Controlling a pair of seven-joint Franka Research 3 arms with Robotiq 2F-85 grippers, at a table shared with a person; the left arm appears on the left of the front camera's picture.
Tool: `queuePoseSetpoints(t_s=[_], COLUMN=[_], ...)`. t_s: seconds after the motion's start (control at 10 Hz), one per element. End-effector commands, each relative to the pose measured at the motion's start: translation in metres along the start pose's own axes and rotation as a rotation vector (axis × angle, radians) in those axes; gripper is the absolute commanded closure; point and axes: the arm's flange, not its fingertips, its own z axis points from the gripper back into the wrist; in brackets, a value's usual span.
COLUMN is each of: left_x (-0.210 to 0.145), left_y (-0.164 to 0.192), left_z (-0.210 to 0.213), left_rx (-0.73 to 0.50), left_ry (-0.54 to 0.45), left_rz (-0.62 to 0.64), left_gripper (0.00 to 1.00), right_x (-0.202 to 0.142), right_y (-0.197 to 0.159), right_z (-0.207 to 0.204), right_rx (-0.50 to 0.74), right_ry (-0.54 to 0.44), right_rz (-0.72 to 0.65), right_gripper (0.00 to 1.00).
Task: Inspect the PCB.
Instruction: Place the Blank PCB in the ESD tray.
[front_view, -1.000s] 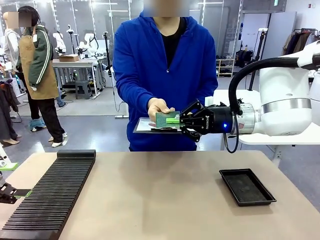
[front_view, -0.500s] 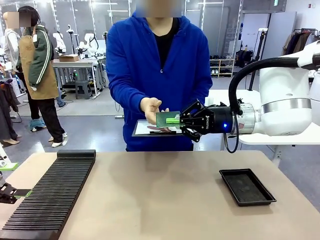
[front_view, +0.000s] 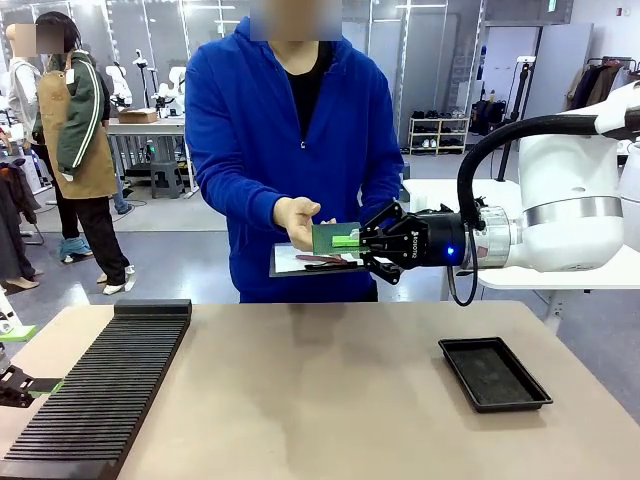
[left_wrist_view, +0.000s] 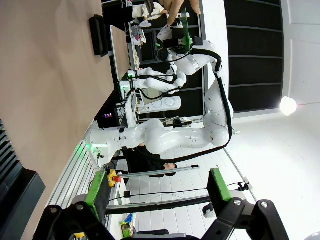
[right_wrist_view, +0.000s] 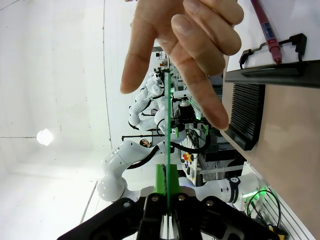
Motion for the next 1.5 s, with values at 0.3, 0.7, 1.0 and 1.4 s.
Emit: queuePoseSetpoints(t_s=[0.3,0.7,1.0,1.4], left_x=[-0.001,-0.001,-0.001,-0.001], left_y=[-0.001,-0.001,-0.001,-0.001], left_z=[0.001,0.001,0.001,0.001], left_rx=[-0.002,-0.002,-0.002,-0.002], left_ry=[0.006,0.006,0.006,0.006], left_rz=[-0.001,-0.001,-0.001,-0.001], left_gripper=[0.0,0.0,0.0,0.0], right_x=[0.0,-0.033,-0.05,-0.054], right_y=[0.0,-0.006,-0.023,-0.042], right_z=[0.0,0.08,0.152,0.209], right_rx=[0.0,-0.119,-0.163,-0.261], right_ry=[0.0,0.027,0.098,0.085], right_rz=[0.0,-0.036,-0.046,-0.049], right_gripper=[0.97,0.97,0.97,0.97])
